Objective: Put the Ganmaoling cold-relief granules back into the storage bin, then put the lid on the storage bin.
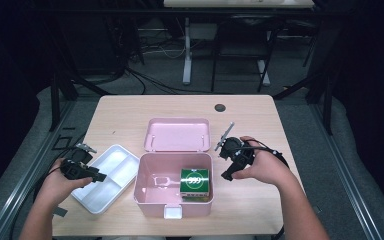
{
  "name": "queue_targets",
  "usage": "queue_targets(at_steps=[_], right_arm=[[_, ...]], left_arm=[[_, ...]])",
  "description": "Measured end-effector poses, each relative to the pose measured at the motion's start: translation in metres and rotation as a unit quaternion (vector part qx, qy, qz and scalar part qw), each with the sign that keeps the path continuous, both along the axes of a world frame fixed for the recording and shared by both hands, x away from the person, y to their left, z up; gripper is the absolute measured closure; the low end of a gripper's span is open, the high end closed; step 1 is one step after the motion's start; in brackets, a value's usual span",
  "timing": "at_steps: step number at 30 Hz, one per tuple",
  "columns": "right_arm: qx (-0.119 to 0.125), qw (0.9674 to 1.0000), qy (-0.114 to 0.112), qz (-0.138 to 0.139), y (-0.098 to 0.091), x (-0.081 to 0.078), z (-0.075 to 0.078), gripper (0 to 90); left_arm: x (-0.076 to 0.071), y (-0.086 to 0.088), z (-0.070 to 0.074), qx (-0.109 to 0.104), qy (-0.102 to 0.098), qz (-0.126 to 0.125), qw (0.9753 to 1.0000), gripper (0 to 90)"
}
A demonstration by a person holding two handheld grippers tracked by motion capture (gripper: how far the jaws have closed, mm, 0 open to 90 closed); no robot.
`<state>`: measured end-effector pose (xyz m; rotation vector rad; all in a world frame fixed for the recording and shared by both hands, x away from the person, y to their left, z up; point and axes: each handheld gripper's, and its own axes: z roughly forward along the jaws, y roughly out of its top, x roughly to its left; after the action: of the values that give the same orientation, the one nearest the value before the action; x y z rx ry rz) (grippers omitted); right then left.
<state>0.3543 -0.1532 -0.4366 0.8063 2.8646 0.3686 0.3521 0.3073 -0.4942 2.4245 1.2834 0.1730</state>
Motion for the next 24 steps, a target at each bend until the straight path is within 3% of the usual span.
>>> queue_targets(at_steps=[5, 9, 13, 15, 17, 21, 24], right_arm=[[0.048, 0.9985, -0.014, -0.022, -0.007, -0.002, -0.004, 30.3], [0.045, 0.9982, -0.019, -0.035, -0.012, -0.006, -0.007, 30.3], [0.061, 0.9968, -0.02, -0.048, -0.016, -0.01, -0.011, 30.3], [0.046, 0.9974, -0.024, -0.05, -0.016, -0.01, -0.013, 30.3], [0.052, 0.9963, -0.037, -0.057, -0.018, -0.01, -0.014, 30.3], [0.061, 0.9957, -0.038, -0.058, -0.021, -0.011, -0.011, 30.3], [0.068, 0.995, -0.043, -0.059, -0.023, -0.013, -0.01, 30.3]], left_arm=[[0.002, -0.003, -0.003, 0.019, 0.01, -0.004, 0.9998, 61.3], [0.008, -0.006, -0.011, 0.04, 0.033, -0.005, 0.9986, 63.3], [0.011, -0.011, -0.013, 0.064, 0.046, -0.011, 0.9968, 64.1], [0.013, -0.012, -0.013, 0.068, 0.055, -0.011, 0.9961, 63.9], [0.015, -0.011, -0.013, 0.07, 0.064, -0.009, 0.9955, 63.9], [0.017, -0.01, -0.011, 0.087, 0.065, -0.013, 0.994, 63.9], [0.019, -0.01, -0.012, 0.082, 0.071, -0.015, 0.994, 65.7]])
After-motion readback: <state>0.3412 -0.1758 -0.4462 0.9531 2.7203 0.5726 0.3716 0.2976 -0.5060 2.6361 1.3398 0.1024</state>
